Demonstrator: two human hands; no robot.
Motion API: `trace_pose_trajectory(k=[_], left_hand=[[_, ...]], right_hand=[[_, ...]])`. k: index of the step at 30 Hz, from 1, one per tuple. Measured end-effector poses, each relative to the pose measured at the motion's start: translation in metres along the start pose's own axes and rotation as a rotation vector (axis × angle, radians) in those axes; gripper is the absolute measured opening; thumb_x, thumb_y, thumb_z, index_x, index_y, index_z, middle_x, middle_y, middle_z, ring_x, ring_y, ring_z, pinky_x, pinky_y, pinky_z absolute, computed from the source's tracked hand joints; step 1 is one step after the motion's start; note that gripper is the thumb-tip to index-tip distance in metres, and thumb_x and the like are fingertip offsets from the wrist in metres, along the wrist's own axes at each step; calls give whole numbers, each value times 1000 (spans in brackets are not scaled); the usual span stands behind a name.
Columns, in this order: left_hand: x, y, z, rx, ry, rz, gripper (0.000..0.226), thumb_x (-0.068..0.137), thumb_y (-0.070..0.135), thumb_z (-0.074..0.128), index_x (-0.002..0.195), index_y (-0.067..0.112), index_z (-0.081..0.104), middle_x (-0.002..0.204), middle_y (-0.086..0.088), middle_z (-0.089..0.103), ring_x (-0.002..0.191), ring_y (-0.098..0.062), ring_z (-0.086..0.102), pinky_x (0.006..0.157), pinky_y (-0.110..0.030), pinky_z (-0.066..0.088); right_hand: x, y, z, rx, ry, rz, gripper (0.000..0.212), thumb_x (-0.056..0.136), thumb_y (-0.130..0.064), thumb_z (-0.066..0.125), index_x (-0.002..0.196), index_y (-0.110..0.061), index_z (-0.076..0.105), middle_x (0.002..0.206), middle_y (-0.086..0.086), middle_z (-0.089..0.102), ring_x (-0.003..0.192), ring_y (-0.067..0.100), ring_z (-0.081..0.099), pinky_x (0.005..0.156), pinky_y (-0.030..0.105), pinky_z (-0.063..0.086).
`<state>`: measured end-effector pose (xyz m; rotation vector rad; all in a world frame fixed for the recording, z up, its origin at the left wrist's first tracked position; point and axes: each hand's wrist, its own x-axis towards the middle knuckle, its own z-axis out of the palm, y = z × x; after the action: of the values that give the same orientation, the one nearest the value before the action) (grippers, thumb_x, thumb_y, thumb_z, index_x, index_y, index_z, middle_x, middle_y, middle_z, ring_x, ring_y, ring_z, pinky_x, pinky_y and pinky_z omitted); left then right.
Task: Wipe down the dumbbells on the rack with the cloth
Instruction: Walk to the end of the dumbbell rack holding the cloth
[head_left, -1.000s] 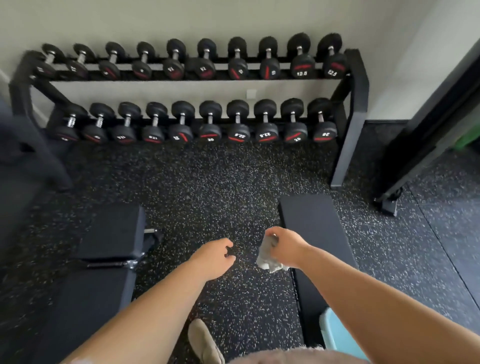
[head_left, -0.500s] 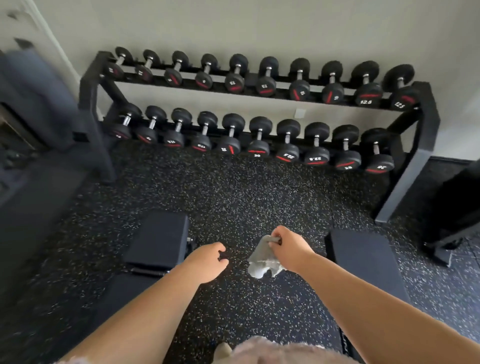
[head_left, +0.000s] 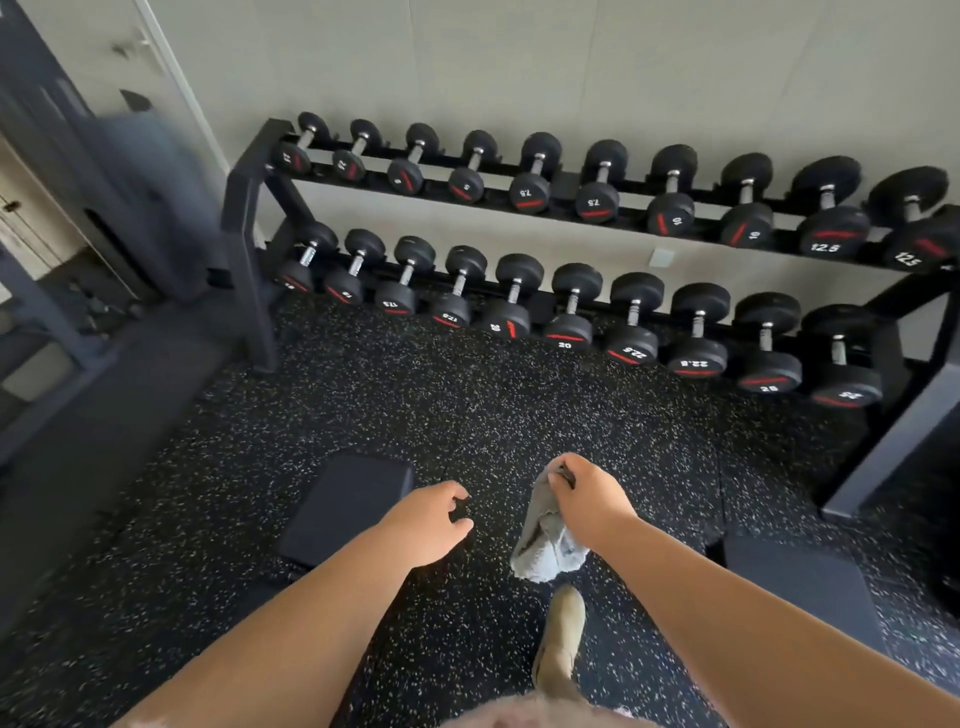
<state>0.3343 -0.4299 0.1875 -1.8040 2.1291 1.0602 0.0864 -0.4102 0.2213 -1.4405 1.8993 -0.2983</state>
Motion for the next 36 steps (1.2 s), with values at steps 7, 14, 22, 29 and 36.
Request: trace_pose_trajectory(k=[7, 14, 22, 29, 36], left_hand=[[81, 25, -53, 11, 15, -39, 50, 108, 46, 53, 155, 33, 42, 152, 8, 55, 123, -16, 60, 100, -36, 52], [153, 53, -115, 42, 72, -128, 51, 108, 43, 54, 156, 28, 44, 150, 4, 58, 126, -18, 60, 103, -35, 49], [222, 60, -160, -13, 110, -151, 51, 107, 44, 53, 155, 29, 44, 149, 5, 58, 120, -16, 62, 98, -35, 50], [290, 17, -207, -81, 94, -188, 54, 108, 45, 53, 158, 27, 41, 151, 2, 56, 125, -18, 60, 99, -35, 50], [357, -39, -282, -102, 46, -189, 56, 109, 44, 51, 159, 25, 38, 153, -1, 55, 129, -21, 59, 104, -37, 50]], right_hand=[[103, -22, -35, 1, -74, -18, 5, 106, -36, 51, 106, -33, 55, 94, -8, 66, 80, 11, 66, 68, 34, 59], [206, -27, -93, -164, -265, 31, 15, 97, -32, 68, 91, -21, 61, 89, -5, 67, 77, 11, 66, 63, 26, 54], [313, -56, -117, -131, -278, -26, 15, 101, -27, 59, 93, -15, 63, 81, -1, 63, 64, 13, 54, 55, 25, 46], [404, -117, -110, -155, -310, -110, 21, 102, -31, 56, 85, -19, 54, 79, 2, 59, 65, 17, 52, 55, 28, 42], [496, -188, -103, -243, -346, -141, 24, 103, -36, 57, 101, -13, 62, 86, 3, 65, 67, 16, 56, 55, 28, 44]])
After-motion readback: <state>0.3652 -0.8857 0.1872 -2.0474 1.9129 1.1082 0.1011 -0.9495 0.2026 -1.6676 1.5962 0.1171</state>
